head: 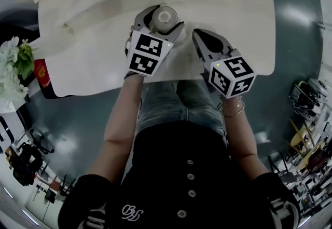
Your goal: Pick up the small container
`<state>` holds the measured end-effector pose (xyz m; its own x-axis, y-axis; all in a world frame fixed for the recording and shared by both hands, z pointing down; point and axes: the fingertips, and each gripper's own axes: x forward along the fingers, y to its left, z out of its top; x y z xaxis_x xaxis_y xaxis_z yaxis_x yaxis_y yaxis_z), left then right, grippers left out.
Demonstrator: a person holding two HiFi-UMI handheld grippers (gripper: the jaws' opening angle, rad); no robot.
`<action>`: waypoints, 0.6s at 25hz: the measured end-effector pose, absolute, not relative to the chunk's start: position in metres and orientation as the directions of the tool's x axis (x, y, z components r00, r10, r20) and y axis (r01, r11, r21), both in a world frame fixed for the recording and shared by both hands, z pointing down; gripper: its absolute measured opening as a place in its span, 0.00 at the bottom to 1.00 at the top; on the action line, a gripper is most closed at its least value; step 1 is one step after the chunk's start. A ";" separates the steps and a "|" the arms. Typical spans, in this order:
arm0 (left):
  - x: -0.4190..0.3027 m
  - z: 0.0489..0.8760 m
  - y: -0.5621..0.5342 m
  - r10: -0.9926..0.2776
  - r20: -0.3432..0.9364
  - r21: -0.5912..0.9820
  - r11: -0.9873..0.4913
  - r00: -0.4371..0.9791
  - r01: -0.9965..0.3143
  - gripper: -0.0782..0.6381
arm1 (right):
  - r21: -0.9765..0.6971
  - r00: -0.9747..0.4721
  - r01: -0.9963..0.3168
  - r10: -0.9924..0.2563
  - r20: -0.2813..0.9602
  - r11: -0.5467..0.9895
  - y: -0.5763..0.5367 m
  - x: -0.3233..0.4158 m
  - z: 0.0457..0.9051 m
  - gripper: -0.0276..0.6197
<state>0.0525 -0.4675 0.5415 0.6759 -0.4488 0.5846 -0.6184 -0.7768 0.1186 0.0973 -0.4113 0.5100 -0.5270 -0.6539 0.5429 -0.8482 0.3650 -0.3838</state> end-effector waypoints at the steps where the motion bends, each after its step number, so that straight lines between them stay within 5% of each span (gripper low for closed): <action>1: 0.051 0.541 -0.467 -0.450 0.580 0.132 -0.770 0.679 -0.624 0.56 | -0.385 -0.529 -0.847 -0.656 0.539 0.366 -0.411 0.097 0.509 0.05; 15: 0.032 0.521 -0.454 -0.475 0.515 0.297 -0.682 0.714 -0.668 0.56 | -0.361 -0.538 -0.842 -0.669 0.513 0.400 -0.408 0.089 0.492 0.05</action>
<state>0.0315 -0.4537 0.5206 0.7137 -0.4752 0.5147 -0.6683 -0.6818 0.2973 0.0888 -0.4079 0.4920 -0.5375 -0.6694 0.5129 -0.8425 0.4001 -0.3608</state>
